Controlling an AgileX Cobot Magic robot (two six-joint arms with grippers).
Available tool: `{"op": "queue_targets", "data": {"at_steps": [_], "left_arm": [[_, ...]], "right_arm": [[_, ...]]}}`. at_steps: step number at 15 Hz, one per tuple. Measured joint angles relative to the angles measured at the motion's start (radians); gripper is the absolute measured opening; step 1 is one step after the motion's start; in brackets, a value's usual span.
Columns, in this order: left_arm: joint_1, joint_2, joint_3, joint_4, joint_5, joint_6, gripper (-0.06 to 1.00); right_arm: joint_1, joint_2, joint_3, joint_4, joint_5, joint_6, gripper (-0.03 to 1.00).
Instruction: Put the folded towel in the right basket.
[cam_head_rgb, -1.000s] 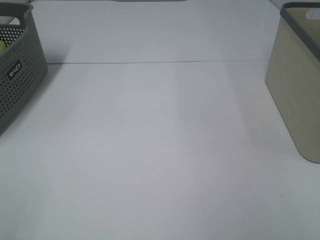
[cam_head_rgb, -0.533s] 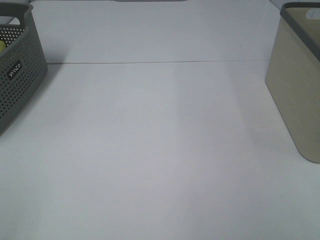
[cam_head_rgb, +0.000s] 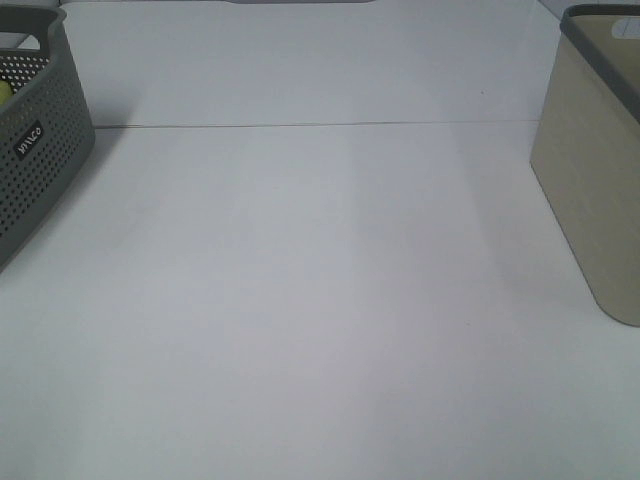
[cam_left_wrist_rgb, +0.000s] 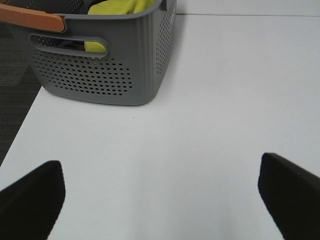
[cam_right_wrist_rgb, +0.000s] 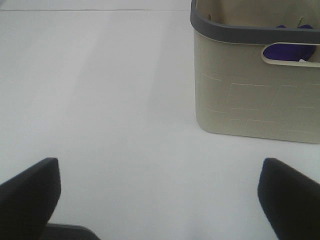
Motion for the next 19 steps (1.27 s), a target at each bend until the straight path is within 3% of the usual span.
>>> {"op": "queue_targets", "data": {"at_steps": [4,19], "left_arm": [[0.0,0.0,0.0,0.0,0.0,0.0,0.99],[0.0,0.0,0.0,0.0,0.0,0.0,0.99]], "right_arm": [[-0.077,0.0,0.0,0.0,-0.001,0.0,0.98],[-0.08,0.0,0.0,-0.001,-0.001,-0.008,0.98]]}}
